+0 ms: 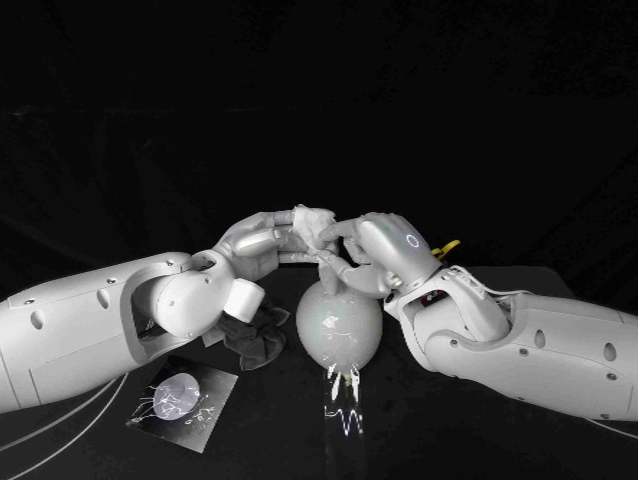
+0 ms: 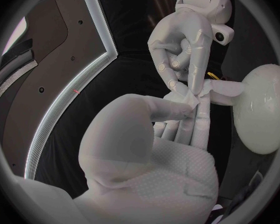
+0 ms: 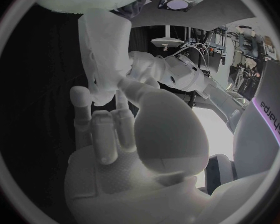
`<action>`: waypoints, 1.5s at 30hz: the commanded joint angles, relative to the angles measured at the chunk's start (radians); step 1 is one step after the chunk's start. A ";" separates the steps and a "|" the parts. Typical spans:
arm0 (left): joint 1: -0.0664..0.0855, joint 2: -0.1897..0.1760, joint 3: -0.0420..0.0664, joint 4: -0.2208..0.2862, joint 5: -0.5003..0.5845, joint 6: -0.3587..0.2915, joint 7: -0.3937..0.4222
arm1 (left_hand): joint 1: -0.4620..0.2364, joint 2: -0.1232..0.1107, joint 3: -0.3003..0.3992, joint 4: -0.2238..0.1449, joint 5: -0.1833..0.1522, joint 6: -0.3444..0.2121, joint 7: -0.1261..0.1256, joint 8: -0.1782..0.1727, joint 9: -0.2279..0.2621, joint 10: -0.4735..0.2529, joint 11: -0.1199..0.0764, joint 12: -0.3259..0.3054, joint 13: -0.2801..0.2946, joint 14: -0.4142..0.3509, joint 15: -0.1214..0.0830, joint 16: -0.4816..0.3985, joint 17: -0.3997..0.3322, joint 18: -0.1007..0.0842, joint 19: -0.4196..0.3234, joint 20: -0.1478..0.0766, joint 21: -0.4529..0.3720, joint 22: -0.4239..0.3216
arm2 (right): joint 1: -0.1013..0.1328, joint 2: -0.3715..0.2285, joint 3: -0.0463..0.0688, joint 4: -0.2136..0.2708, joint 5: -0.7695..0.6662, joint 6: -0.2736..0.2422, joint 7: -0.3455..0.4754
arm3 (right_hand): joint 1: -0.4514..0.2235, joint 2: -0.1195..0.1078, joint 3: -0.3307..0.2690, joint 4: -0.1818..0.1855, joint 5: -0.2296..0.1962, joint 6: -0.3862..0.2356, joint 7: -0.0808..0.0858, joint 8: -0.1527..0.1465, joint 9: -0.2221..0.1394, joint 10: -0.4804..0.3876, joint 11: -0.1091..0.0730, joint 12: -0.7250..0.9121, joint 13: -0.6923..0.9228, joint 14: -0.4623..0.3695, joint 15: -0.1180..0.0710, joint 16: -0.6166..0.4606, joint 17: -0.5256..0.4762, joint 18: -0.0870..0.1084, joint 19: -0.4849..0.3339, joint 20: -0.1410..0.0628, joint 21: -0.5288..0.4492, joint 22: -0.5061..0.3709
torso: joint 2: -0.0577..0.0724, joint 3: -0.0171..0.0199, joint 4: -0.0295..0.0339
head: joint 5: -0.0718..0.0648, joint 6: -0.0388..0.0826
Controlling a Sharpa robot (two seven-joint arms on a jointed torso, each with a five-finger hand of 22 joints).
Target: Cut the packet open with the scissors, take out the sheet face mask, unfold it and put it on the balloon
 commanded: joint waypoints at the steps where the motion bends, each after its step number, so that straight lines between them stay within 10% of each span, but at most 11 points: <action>1: 0.001 0.001 0.001 0.007 -0.025 -0.029 0.022 | -0.004 0.004 0.005 -0.002 0.014 0.006 0.109 0.005 0.001 0.005 0.000 -0.001 -0.001 0.090 -0.065 0.005 0.004 0.021 0.008 -0.003 0.006 0.001 | 0.000 -0.004 0.001 -0.004 0.017 0.017 -0.003 | -0.012 0.000 0.000 0.004 0.006 0.001 -0.001 0.003 0.001 0.063 -0.006 -0.005 0.186 0.085 -0.006 0.005 0.216 0.003 0.000 -0.002 -0.004 -0.001 | 0.000 -0.0002 0.0000 | 0.001 0.001; 19: 0.001 -0.001 0.001 0.004 -0.046 -0.099 0.024 | -0.010 -0.004 0.005 -0.005 0.060 0.005 0.106 0.014 0.001 0.011 -0.004 -0.003 -0.001 0.120 -0.073 0.021 0.028 0.020 0.032 -0.014 0.027 0.007 | 0.002 -0.025 0.002 0.032 0.205 -0.060 0.077 | -0.013 0.006 0.005 0.008 0.007 -0.002 -0.002 0.004 0.002 0.061 -0.007 -0.013 0.180 0.083 -0.006 0.003 0.211 0.002 0.007 -0.004 0.002 0.004 | -0.001 0.0003 -0.0002 | 0.001 0.005; 45: 0.001 -0.004 0.001 0.008 -0.082 -0.131 0.024 | -0.018 -0.014 0.012 -0.009 0.096 0.016 0.104 0.025 0.003 0.035 -0.009 0.001 -0.001 0.136 -0.079 0.032 0.049 0.020 0.043 -0.021 0.042 0.010 | 0.009 -0.044 0.004 0.043 0.437 0.010 0.119 | -0.010 0.009 0.008 0.006 0.007 -0.010 0.000 0.006 0.005 0.053 -0.006 -0.035 0.165 0.078 -0.006 -0.002 0.199 0.005 -0.003 -0.009 -0.010 -0.004 | 0.001 -0.0002 -0.0002 | 0.008 0.009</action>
